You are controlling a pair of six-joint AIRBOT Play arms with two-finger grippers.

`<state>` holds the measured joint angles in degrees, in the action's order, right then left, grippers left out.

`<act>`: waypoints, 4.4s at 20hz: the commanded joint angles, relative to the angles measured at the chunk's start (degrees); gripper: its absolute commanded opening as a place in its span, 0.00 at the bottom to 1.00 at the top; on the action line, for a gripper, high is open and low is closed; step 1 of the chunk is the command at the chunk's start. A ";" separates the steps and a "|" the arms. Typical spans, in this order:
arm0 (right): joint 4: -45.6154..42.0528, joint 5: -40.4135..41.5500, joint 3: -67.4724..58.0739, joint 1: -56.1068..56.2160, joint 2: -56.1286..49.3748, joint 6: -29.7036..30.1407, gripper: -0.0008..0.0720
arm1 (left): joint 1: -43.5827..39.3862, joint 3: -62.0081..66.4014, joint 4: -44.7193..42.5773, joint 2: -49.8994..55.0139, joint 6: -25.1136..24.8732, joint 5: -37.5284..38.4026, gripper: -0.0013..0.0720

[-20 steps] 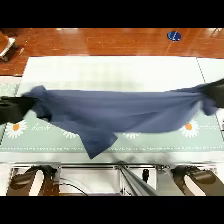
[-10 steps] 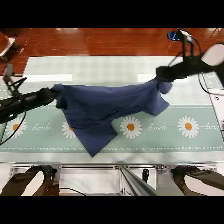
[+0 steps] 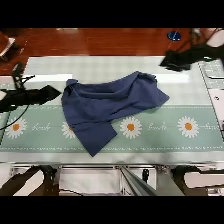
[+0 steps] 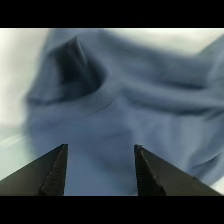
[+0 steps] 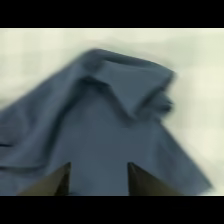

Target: Fold the shirts.

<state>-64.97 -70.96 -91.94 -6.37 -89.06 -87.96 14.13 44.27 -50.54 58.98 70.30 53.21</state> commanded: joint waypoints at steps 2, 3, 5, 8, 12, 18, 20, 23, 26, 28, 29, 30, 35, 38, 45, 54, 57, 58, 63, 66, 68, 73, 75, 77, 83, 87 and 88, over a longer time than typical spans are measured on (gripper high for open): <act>-9.38 -8.04 9.46 -13.40 7.45 3.39 0.58 | 13.55 -4.37 -5.57 -3.72 0.94 14.40 0.71; -8.24 -5.33 15.78 -16.70 10.51 3.34 0.58 | 15.54 -8.13 -4.72 -5.22 0.94 15.30 0.71; -2.32 1.42 29.14 -21.73 16.39 4.09 0.58 | 16.15 -16.28 1.20 -8.37 2.01 13.99 0.71; 6.45 7.45 43.74 -24.28 22.36 9.92 0.58 | 13.75 -24.65 6.62 -8.26 1.36 13.46 0.71; 8.59 8.59 49.88 -22.10 23.02 12.07 0.58 | 7.76 -28.33 10.23 -6.05 0.66 7.39 0.71; 9.66 11.41 49.92 -16.94 21.20 9.88 0.58 | -8.41 -27.93 16.39 -1.73 0.72 -11.72 0.71; 11.96 12.41 49.79 -16.57 19.28 9.55 0.58 | -10.67 -26.75 16.81 0.20 0.96 -13.70 0.67; 15.91 12.94 48.30 -16.55 15.17 10.78 0.58 | -10.69 -24.79 16.98 1.03 0.90 -13.60 0.04; 18.25 12.92 45.57 -16.55 10.01 11.17 0.58 | -10.69 -22.62 16.98 1.03 0.87 -12.41 0.04; 19.50 12.81 43.39 -16.13 6.78 11.39 0.58 | -10.69 -21.79 16.98 1.01 0.90 -11.65 0.04; 19.61 12.83 42.12 -15.30 5.33 11.47 0.58 | -10.69 -21.62 16.98 1.01 0.90 -11.61 0.04; 19.67 13.03 40.54 -14.12 3.87 11.61 0.58 | -10.69 -21.62 16.98 1.01 0.90 -11.63 0.04; 19.43 13.38 30.88 -10.27 -4.52 6.91 0.57 | -10.69 -21.62 17.00 1.01 0.90 -10.21 0.04; 19.45 12.07 27.65 -7.91 -8.07 5.86 0.52 | -10.69 -21.62 17.00 1.01 0.90 -9.44 0.04; 17.03 2.45 13.31 -5.97 -3.52 9.16 0.04 | -7.15 -11.30 17.05 -1.44 0.22 -3.56 0.04; 11.65 0.96 -18.69 -5.97 22.23 8.94 0.04 | -4.39 31.76 14.84 -16.79 -3.30 -10.38 0.04; 5.31 -1.99 -19.41 -5.97 33.16 8.94 0.04 | -4.39 40.46 2.40 -21.68 2.80 -9.57 0.04; 3.34 -2.99 -19.41 -5.97 36.30 8.87 0.04 | -4.39 41.81 -1.46 -23.67 4.00 -9.14 0.04; -3.76 -4.39 -19.41 -5.97 48.92 6.40 0.04 | -4.39 42.38 -19.91 -35.36 11.30 -6.62 0.04; -7.63 -8.52 -19.41 -5.97 52.61 4.33 0.04 | -4.39 42.38 -25.86 -39.85 12.11 -0.63 0.04; -8.31 -12.90 -19.39 -5.97 52.98 3.26 0.04 | -4.39 42.36 -26.27 -41.13 12.09 3.10 0.04; -7.13 -15.08 -12.31 -5.97 52.96 3.04 0.04 | -4.39 38.27 -26.25 -40.44 12.11 8.50 0.04; -5.27 -14.93 -5.62 -5.97 52.96 2.86 0.04 | -4.39 32.15 -25.38 -39.60 13.49 8.85 0.04; -1.70 -12.52 2.78 -5.97 52.61 3.61 0.04 | -4.39 24.33 -22.93 -38.01 13.81 7.67 0.04; 10.23 2.10 24.94 -5.90 41.33 10.75 0.04 | -5.57 2.93 -16.44 -24.39 13.14 -16.31 0.04; 16.41 13.70 24.90 -5.90 22.95 14.29 0.04 | -8.35 4.52 -12.26 -5.09 13.16 -26.77 0.04; 18.64 14.95 23.78 -5.75 18.10 14.99 0.04 | -9.03 5.84 -10.16 -0.46 13.16 -28.30 0.04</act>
<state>-53.10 -63.88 -68.90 -12.29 -59.70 -76.23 6.79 49.87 -65.43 46.68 83.59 33.65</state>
